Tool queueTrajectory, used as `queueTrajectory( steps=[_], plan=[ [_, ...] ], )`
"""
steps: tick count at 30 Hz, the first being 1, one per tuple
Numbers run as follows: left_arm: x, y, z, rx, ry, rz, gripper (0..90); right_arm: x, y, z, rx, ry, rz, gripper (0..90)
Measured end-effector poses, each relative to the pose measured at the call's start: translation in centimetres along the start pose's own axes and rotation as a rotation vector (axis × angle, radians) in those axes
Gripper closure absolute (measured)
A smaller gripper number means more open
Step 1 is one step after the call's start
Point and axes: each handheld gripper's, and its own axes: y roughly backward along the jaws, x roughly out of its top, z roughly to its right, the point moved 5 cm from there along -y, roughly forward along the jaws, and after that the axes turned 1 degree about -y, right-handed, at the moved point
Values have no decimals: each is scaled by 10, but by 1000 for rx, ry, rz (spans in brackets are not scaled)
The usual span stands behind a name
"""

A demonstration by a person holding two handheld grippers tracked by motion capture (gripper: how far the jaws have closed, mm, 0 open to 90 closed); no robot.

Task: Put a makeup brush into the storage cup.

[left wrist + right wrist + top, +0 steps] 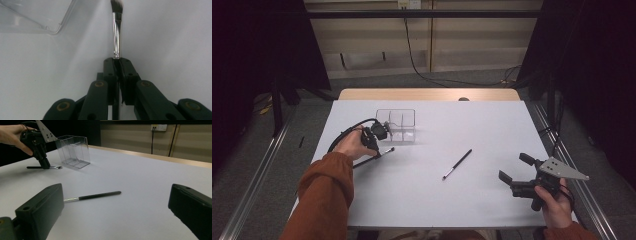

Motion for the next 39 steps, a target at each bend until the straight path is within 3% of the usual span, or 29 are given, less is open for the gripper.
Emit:
queueTrajectory(
  steps=[10,15,16,18,25,33,39],
  plan=[
    [-3,3,1,-5,9,30,847,0,0,0,-3,-1,-1,0],
    [-7,8,1,-8,34,70,847,0,-1,1,-4,-3,0,0],
    [-7,8,3,-4,56,92,848,0,0,1,-5,-3,0,0],
    [-8,12,3,1,42,90,847,0,0,1,-6,-4,-2,0],
    [-8,24,7,-22,69,171,847,0,-1,1,-8,-5,-1,0],
    [-12,36,9,-25,68,227,848,0,0,1,-8,-5,-2,0],
    [-14,42,11,-31,98,305,848,0,-1,1,-9,-4,0,0]
  ],
)
